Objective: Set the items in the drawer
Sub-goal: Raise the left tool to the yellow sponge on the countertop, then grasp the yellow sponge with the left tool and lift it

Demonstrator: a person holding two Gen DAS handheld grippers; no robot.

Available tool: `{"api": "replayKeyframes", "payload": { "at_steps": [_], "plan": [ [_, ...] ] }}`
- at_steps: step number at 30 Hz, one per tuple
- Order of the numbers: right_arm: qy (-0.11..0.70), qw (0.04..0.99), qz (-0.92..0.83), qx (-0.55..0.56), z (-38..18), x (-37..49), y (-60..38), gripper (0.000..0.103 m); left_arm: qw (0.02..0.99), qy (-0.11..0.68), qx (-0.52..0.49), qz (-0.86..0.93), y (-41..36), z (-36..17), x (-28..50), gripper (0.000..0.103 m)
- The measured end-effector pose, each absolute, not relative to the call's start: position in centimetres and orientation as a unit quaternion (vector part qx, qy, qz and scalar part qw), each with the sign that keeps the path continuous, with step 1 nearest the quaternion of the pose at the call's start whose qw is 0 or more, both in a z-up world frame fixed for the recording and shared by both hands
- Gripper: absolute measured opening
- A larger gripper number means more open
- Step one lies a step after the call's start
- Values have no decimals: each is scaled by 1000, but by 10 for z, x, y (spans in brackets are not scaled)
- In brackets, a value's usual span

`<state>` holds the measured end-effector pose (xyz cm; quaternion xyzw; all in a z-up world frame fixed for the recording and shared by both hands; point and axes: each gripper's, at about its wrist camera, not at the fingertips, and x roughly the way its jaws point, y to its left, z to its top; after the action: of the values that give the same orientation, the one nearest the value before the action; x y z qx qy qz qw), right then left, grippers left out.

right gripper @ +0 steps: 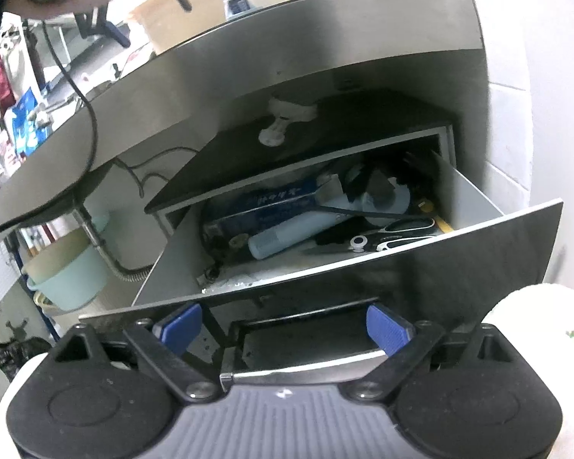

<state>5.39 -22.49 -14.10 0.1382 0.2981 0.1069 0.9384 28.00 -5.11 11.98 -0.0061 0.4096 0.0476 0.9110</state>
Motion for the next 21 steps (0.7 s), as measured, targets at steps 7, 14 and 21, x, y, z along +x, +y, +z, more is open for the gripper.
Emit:
{"api": "replayKeyframes", "payload": {
  "at_steps": [7,14,21],
  "plan": [
    [296,935,108,163,-143,54,-233,93,902,419,-44,92,-41,104,313,93],
    [297,934,114,164,-143,53,-233,93,892,428,-87,118,-30,89,332,87],
    [300,932,112,167,-143,53,-234,93,884,444,-71,130,-26,82,349,71]
  ]
}}
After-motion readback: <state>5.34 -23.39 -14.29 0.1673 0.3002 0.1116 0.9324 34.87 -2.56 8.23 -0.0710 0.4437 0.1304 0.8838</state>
